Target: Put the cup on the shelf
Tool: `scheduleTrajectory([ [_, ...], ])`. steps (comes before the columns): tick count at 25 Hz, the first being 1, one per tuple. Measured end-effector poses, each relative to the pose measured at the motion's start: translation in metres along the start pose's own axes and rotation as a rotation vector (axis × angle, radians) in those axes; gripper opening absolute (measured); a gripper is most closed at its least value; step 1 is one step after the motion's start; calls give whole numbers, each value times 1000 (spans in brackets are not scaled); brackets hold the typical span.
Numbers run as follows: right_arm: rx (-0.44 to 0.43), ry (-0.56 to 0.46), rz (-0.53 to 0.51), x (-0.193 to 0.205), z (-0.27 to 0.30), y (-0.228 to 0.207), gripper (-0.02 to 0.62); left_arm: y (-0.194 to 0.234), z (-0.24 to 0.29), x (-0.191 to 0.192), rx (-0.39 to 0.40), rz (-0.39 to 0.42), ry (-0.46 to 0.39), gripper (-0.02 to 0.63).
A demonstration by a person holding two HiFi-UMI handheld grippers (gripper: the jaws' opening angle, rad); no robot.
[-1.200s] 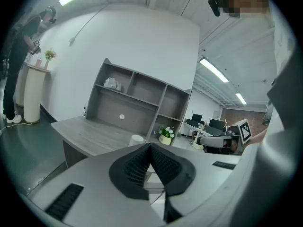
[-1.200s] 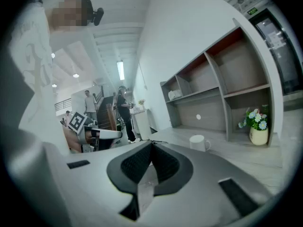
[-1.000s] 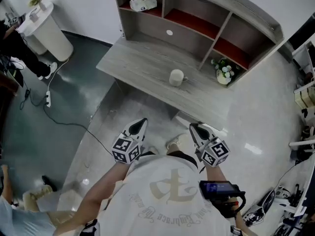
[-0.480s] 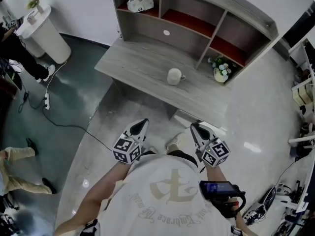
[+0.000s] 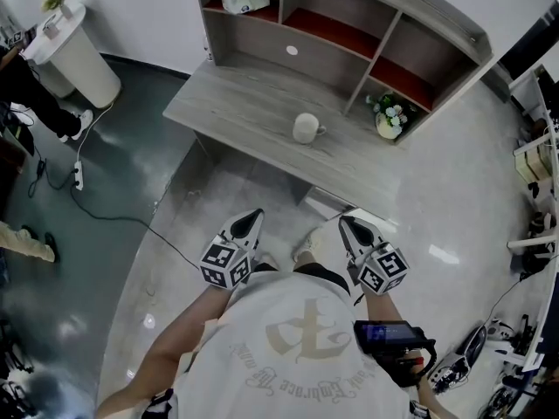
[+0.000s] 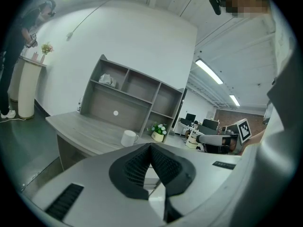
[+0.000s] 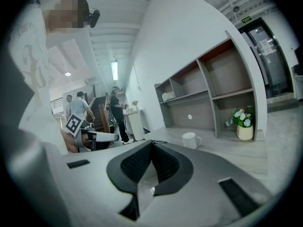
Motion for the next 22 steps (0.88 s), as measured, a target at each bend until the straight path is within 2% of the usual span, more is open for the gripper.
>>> scheduleTrajectory([
  [6, 13, 10, 15, 6, 2, -8, 3, 2, 11, 3, 6, -5, 12, 2],
  [12, 5, 16, 9, 5, -1, 1, 3, 0, 0, 4, 1, -8, 4, 2],
  [22, -65, 19, 45, 5, 46, -28, 3, 22, 12, -9, -77, -18, -3, 2],
])
Point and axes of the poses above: the fingertips, and each gripper's own axes: z forward along the fingers, y to its left, x out of its underside, the point moved 5 cm from there along -z, backward along the fingers, and after that the axes turned 10 degrees about -z, right-handed, at the moved point
